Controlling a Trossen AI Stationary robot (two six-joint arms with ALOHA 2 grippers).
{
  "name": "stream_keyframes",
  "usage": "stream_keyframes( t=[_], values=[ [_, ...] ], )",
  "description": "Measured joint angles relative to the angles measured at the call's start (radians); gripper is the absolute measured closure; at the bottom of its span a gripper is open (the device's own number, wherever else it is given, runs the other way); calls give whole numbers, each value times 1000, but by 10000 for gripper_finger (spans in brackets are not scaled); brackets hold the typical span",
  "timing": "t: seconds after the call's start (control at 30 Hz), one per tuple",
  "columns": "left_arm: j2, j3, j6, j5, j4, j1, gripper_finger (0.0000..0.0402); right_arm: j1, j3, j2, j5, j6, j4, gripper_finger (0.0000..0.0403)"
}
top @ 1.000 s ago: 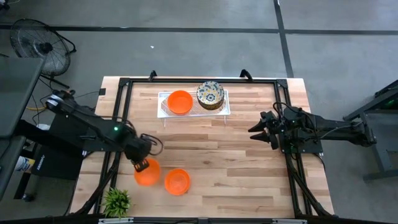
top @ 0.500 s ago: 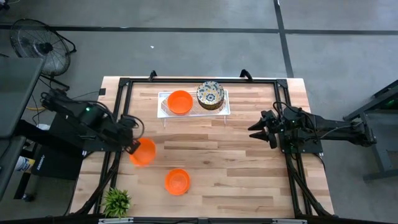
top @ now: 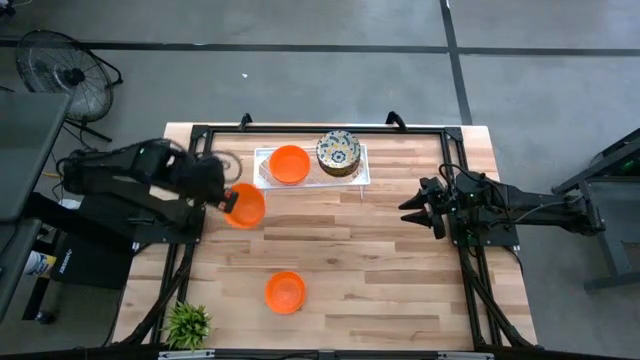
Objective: Pick & Place Mini bowls
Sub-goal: Stack the orange bowl on the other orange bowls on the shelf
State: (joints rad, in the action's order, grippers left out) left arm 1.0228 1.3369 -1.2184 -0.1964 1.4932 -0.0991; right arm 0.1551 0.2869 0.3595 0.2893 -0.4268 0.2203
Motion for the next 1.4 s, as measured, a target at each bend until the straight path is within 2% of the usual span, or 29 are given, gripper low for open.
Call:
stream_keyframes(
  t=[0.13, 0.33, 0.7, 1.03, 1.23, 1.4],
  values=[
    [54, 63, 170, 10, -19, 153, 401, 0, 0, 0, 0, -1, 0, 217],
    [144, 184, 413, 81, -25, 349, 401, 0, 0, 0, 1, -3, 0, 217],
    [322, 343, 725, 235, -33, 618, 401, 0, 0, 0, 5, -11, 2, 217],
    [492, 475, 865, 316, -26, 703, 401, 0, 0, 0, 8, -11, 49, 217],
    [562, 528, 907, 375, -27, 701, 401, 0, 0, 0, 8, -9, 53, 217],
    [586, 539, 908, 376, -23, 702, 401, 0, 0, 0, 8, -10, 53, 217]
  ],
)
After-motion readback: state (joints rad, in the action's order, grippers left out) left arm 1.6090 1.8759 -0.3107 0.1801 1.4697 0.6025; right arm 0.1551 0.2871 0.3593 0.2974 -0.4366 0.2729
